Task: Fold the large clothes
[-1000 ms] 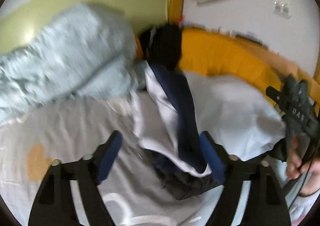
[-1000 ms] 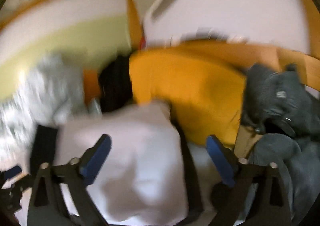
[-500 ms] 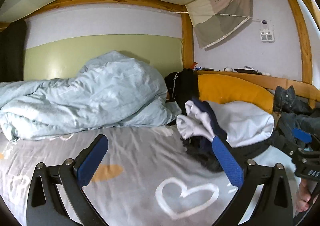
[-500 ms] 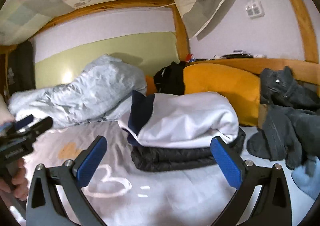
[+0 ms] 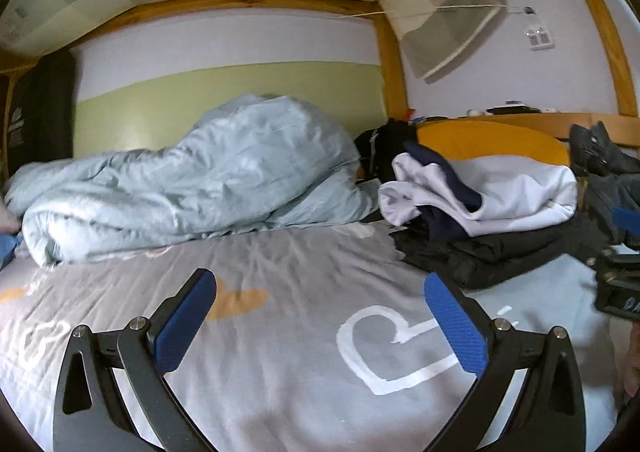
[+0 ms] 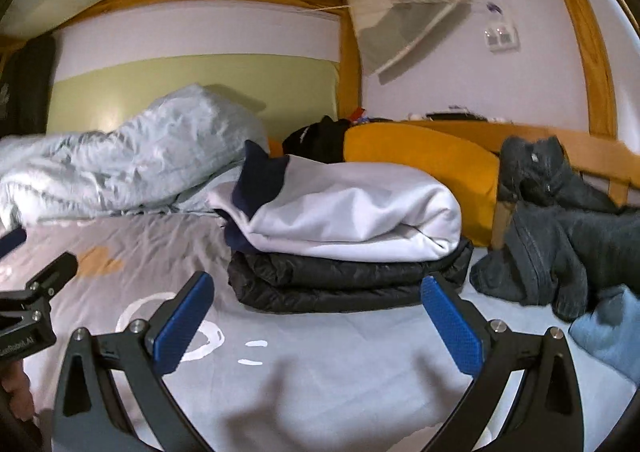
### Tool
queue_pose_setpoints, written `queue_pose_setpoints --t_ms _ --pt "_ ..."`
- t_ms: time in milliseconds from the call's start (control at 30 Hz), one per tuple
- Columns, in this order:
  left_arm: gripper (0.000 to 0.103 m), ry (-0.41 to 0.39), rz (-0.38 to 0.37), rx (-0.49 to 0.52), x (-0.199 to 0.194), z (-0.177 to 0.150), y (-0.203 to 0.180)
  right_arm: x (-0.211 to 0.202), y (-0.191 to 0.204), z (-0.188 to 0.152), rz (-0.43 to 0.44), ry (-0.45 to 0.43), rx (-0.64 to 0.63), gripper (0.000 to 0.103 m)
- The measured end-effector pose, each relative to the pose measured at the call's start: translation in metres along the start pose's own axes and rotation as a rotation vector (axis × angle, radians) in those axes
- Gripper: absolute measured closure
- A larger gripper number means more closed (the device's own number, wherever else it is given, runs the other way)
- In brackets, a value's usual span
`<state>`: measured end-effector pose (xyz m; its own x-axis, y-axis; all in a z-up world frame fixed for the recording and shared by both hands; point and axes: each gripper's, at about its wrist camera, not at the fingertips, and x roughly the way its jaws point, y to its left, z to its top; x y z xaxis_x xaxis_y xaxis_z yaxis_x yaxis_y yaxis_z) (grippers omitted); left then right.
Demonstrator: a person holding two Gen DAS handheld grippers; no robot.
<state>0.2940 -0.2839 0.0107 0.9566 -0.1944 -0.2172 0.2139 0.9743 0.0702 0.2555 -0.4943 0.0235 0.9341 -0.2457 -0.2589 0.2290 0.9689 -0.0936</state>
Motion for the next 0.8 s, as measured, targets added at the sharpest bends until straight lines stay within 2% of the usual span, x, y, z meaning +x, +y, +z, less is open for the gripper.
queue_pose_setpoints --t_ms 167,800 --pt "0.000 -0.017 -0.028 0.001 -0.004 0.003 0.000 -0.003 0.015 -0.001 -0.003 -0.014 -0.078 0.000" --pt "0.000 -0.005 -0.027 -0.007 -0.003 0.003 0.000 0.000 0.008 -0.001 -0.003 -0.009 -0.050 0.000"
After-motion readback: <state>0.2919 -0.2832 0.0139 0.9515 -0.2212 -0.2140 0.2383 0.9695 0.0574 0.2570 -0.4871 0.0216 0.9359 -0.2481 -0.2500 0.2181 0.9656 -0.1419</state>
